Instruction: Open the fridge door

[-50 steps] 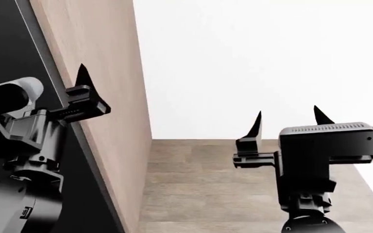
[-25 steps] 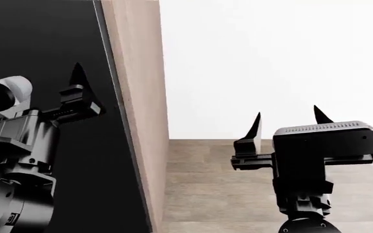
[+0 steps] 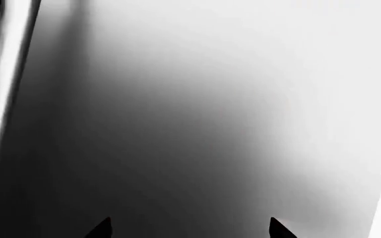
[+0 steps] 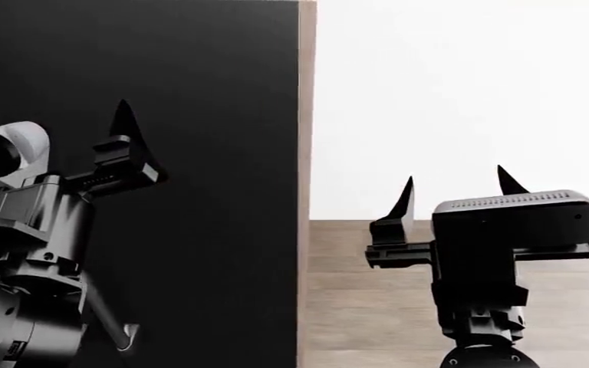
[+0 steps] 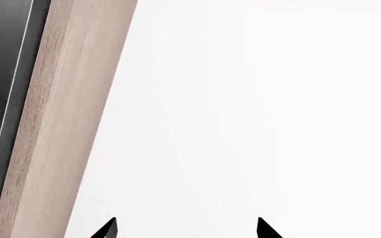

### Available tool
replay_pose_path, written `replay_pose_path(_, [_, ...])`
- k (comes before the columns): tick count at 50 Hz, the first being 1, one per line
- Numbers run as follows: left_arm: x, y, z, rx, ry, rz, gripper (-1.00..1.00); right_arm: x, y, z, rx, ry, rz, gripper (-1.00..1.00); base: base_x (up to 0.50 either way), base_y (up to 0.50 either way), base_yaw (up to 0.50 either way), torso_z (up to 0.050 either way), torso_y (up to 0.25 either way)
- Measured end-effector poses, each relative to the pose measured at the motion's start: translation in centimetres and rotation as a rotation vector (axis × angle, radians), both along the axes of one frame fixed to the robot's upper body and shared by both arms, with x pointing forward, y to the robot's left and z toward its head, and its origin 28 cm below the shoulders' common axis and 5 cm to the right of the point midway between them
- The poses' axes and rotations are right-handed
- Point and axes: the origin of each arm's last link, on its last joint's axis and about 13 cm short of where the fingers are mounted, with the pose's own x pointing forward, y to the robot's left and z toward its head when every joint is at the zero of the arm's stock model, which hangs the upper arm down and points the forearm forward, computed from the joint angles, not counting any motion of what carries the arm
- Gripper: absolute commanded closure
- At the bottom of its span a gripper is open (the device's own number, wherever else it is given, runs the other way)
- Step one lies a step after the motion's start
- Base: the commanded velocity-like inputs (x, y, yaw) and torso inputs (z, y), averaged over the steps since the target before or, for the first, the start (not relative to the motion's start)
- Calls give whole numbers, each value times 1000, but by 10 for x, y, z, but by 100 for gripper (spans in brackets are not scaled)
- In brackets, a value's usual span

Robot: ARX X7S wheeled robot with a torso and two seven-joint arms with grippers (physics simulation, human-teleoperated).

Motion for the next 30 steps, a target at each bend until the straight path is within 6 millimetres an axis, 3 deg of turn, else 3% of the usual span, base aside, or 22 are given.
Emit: replay_pose_path(30, [0,0,1,-1,0,-4,-100,0,-1,0,2,-2,-4,-100,0,500,0,0,0])
